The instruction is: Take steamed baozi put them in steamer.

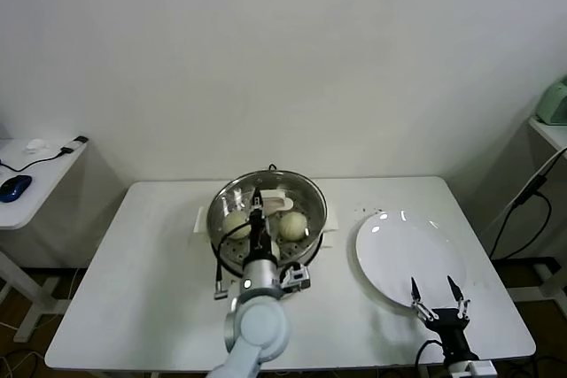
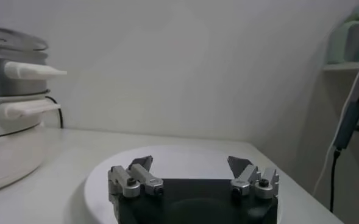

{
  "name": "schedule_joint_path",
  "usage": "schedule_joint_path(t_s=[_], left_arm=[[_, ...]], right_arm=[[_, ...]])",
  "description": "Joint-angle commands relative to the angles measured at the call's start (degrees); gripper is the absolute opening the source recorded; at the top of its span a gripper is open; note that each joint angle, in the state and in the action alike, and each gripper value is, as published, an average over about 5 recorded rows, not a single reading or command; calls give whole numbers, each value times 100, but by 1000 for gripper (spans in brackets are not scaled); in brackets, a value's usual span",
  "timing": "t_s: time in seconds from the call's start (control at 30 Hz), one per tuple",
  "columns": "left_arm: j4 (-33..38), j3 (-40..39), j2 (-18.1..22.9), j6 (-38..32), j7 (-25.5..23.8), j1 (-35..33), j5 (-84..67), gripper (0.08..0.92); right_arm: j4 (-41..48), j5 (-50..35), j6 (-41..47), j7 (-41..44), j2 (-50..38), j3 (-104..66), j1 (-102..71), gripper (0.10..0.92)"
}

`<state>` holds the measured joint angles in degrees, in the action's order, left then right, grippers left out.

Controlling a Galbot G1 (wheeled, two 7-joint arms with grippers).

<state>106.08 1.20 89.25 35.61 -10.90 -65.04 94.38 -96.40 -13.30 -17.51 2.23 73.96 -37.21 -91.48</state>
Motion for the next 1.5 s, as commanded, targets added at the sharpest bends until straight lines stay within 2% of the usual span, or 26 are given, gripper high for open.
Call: schedule_joint_path(t_s=[0.03, 0.6, 0.7, 0.83, 1.13, 1.23, 1.37, 1.5], left_arm=[[-322, 31, 92, 32, 63, 50, 240, 137], [-131, 55, -3, 31, -23, -28, 170, 145], [85, -35, -48, 40, -188, -68, 107, 203], [383, -146, -80, 29, -386, -149, 45, 323], [1333, -116, -393, -40, -253, -617, -735, 583], [1696, 193, -606, -307, 69, -921, -1441, 670], [1983, 819, -834, -1124, 784, -1314, -3122, 775], [2140, 1904, -884, -2012, 1304, -1604, -5525, 818]], right_arm=[[20, -9, -50, -13, 7, -5, -16, 823], [40, 51, -75, 58, 22, 43, -8, 823], [26, 63, -54, 82, 23, 42, -5, 823], [31, 117, -50, 131, 34, 50, -3, 823], [5, 93, 41, -18, 43, 137, 5, 823], [-37, 77, 32, -46, 37, 183, -2, 823], [-39, 148, -113, -12, 66, 162, 44, 823], [-142, 31, -55, -135, 76, 179, 62, 823]])
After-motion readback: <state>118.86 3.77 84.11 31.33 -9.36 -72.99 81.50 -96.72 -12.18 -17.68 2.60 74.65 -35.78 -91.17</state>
